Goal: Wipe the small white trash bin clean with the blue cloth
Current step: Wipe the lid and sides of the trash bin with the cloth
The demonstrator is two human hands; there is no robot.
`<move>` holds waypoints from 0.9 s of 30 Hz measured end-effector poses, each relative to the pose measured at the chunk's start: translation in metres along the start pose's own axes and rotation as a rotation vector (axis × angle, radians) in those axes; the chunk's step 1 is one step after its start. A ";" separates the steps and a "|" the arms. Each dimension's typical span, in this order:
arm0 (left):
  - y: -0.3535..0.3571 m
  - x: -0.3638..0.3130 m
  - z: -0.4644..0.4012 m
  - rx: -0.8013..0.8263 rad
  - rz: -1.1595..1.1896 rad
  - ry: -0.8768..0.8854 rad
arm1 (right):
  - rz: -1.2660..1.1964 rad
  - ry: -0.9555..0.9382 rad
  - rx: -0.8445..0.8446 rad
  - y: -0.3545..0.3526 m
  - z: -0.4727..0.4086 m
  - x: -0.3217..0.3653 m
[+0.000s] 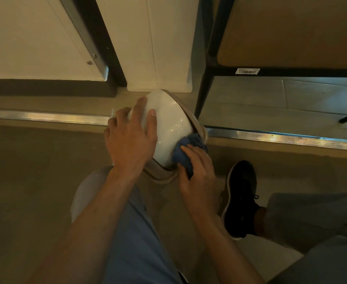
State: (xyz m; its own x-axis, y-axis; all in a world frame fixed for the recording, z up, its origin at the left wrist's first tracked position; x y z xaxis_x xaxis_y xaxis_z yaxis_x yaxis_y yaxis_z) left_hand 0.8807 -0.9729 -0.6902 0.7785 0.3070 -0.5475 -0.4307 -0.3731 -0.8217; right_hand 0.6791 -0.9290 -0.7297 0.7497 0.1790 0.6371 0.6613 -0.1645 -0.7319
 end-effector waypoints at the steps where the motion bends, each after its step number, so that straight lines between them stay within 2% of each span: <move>1: 0.000 0.000 0.000 0.000 0.000 0.002 | -0.002 0.010 0.011 0.000 -0.004 0.000; 6: 0.001 0.002 -0.001 0.005 -0.005 -0.003 | 0.059 0.176 0.113 0.006 -0.024 0.003; 10: 0.003 0.002 -0.001 0.022 0.001 -0.001 | 0.198 0.095 0.251 0.015 -0.026 0.021; 13: 0.000 0.001 -0.001 0.014 0.005 -0.004 | 0.192 0.087 0.327 0.011 -0.028 0.021; 16: 0.000 0.000 0.000 0.021 0.012 -0.003 | 0.082 0.119 0.261 0.004 -0.038 0.022; 19: 0.000 0.000 0.000 0.021 0.011 -0.012 | 0.028 0.251 0.277 0.016 -0.049 0.015; 22: 0.000 0.000 0.000 0.020 0.007 -0.010 | -0.008 0.246 0.246 0.013 -0.041 0.022; 24: -0.001 -0.001 0.000 0.010 0.009 -0.005 | -0.097 0.236 0.231 0.002 -0.029 0.024; 27: 0.000 0.000 0.000 0.014 0.021 -0.012 | -0.291 0.332 0.131 -0.027 -0.024 0.010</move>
State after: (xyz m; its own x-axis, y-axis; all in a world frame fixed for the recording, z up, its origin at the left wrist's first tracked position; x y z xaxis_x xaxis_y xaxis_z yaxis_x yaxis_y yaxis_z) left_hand 0.8809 -0.9725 -0.6901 0.7638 0.3095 -0.5664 -0.4534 -0.3674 -0.8121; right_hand 0.6692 -0.9460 -0.6979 0.5154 -0.1245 0.8479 0.8526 -0.0253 -0.5219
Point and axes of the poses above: each hand's wrist, its own z-axis away from the middle knuckle, its own y-axis out of the palm, x = y × z, the point moved 9 cm from there along -z, towards the middle knuckle, and after that the axes turned 11 degrees about z, right-handed, at the moved point
